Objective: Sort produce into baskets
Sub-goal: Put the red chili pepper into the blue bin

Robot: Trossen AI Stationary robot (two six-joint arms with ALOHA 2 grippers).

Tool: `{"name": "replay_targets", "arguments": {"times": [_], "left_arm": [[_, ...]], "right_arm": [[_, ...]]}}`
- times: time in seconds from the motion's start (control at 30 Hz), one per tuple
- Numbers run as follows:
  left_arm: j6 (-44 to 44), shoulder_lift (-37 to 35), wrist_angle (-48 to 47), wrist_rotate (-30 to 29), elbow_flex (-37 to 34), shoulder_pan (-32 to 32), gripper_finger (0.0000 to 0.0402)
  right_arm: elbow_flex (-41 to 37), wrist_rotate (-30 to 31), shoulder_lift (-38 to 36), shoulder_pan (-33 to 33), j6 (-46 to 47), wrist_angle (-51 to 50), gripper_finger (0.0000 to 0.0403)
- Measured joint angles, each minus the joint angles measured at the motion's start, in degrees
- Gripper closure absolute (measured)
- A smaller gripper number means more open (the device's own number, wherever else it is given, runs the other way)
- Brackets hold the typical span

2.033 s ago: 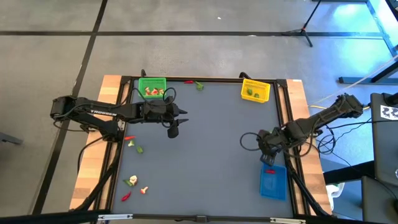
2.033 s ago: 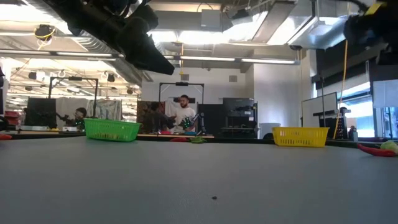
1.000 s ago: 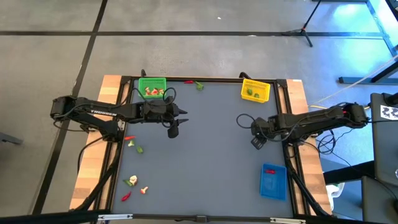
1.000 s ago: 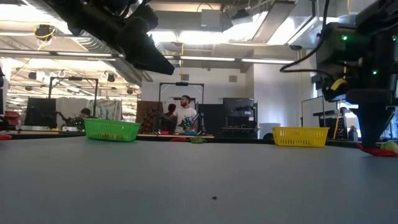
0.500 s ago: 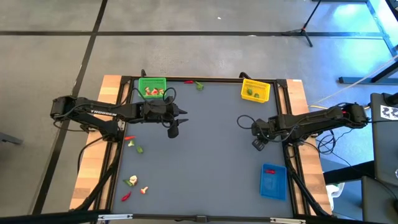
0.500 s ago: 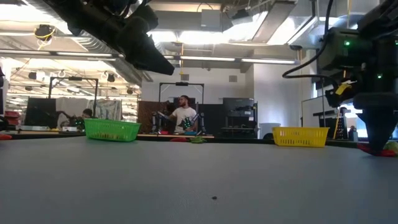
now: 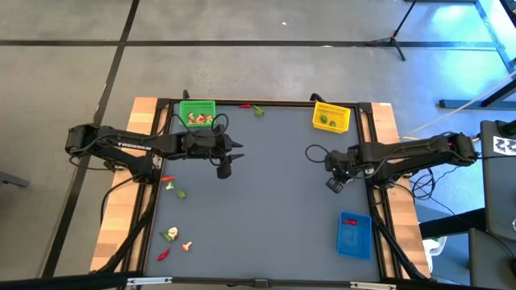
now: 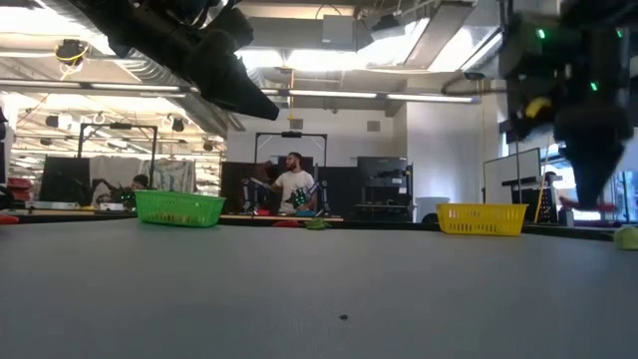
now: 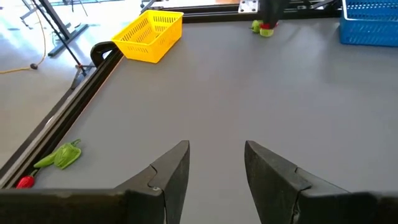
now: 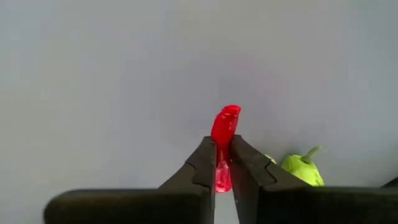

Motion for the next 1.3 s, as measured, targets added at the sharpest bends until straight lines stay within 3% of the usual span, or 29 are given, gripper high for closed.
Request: {"name": "replay_targets", "arguments": {"times": [0.27,0.6,1.03,1.17,1.3], "left_arm": [[-0.12,0.00,-0.28,0.00,0.00,-0.02,0.0251],[-0.24,0.00,-0.28,0.01,0.00,-0.02,0.0251],[-0.79,0.00,-0.22,0.01,0.00,-0.02,0.0251],[-0.80,0.00,-0.22,0.02,0.00,-0.02,0.0251],[-0.81,0.00,-0.24,0.00,0.00,-0.02,0.0251]], "right_arm": [[10.96,-5.09,-0.01,2.47,2.30,-5.96,0.0371],[14.59,-6.44,-0.01,18.50,19.83,-5.45,0.0370],[14.59,-0.06,0.52,41.66,44.15,0.82,0.0370],[14.59,4.09,3.21,46.82,45.94,3.12,0.0370],[14.59,4.15,7.52,50.28,45.94,4.48,0.0370]]}}
